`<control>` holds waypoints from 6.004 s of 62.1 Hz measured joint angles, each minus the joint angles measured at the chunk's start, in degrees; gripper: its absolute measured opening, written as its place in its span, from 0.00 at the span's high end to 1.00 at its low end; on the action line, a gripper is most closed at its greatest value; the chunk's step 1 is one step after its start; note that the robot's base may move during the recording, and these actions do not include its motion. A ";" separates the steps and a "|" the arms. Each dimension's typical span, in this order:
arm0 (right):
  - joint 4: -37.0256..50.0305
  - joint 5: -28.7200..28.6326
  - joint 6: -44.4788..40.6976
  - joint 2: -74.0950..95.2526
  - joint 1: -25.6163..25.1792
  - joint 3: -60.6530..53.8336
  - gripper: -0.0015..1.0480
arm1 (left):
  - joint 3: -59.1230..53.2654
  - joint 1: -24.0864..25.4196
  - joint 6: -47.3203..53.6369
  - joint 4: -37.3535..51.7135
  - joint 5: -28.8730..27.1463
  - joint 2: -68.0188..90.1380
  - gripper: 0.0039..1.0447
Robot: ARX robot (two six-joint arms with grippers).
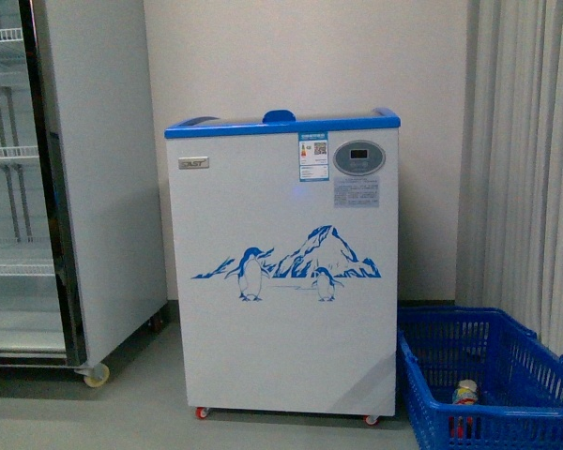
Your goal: Put drink in fridge
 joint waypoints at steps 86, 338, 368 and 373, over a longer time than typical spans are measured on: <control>0.00 -0.02 0.00 0.00 0.02 0.00 0.07 | 0.00 0.02 0.00 0.00 0.02 0.02 0.08; 15.41 21.94 8.61 138.75 -12.07 66.34 0.60 | 0.00 0.00 0.00 0.00 0.02 0.04 0.08; 0.83 13.16 9.77 62.86 -9.97 41.31 0.61 | 0.00 0.00 0.00 0.00 0.04 0.04 0.08; -3.96 12.61 10.82 52.37 -8.15 42.07 0.61 | 0.00 0.00 0.00 0.00 0.02 0.04 0.08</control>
